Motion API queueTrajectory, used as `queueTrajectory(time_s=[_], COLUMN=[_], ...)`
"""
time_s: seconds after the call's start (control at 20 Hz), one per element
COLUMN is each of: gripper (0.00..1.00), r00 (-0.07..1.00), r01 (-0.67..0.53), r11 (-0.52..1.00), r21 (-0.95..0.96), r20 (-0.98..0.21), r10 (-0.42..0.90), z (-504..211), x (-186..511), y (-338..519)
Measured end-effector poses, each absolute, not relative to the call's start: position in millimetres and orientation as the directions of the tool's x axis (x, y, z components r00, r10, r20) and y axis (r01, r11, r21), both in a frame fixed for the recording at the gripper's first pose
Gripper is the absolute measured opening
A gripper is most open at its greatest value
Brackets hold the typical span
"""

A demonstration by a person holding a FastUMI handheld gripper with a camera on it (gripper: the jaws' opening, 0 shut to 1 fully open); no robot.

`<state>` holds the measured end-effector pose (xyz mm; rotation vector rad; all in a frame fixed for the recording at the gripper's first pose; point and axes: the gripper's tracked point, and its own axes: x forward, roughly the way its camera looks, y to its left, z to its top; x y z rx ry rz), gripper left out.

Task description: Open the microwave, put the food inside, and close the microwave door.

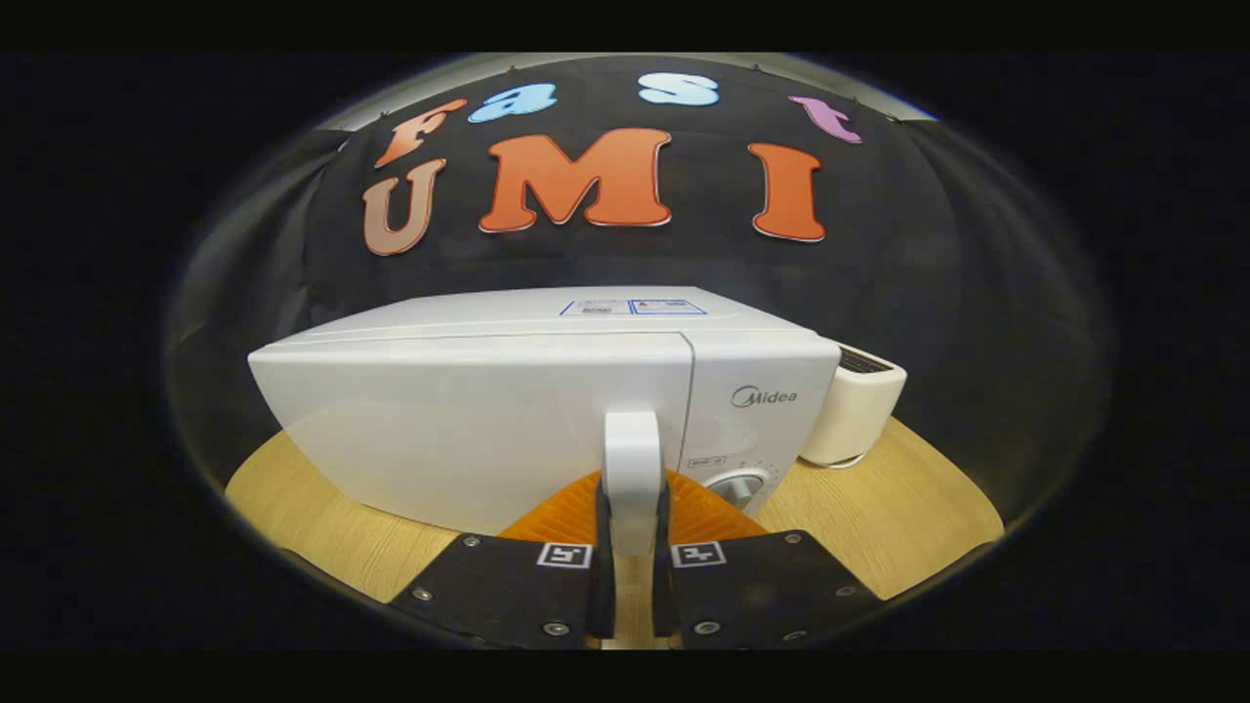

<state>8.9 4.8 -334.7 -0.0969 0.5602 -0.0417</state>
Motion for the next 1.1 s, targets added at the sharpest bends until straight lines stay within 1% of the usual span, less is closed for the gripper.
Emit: queueTrajectory(time_s=[0.35,0.4,0.6,0.7,0.9,1.1], gripper=[0.15,0.15,0.14,0.14,0.15,0.15], r00=[0.845,0.839,0.882,0.881,0.883,0.861], r01=[0.038,0.040,0.023,0.018,-0.058,-0.168], r11=[0.993,0.993,0.986,0.989,0.987,0.980], r21=[-0.110,-0.109,-0.164,-0.148,-0.152,-0.107], r20=[-0.527,-0.536,-0.461,-0.465,-0.469,-0.500], r10=[-0.090,-0.092,-0.097,-0.086,-0.021,0.093], z=[-333.1,-332.6,-321.5,-318.8,-313.2,-309.3], x=[4.1,-3.1,-43.6,-65.6,-106.4,-146.1], y=[4.6,5.6,15.1,21.0,43.4,74.9])
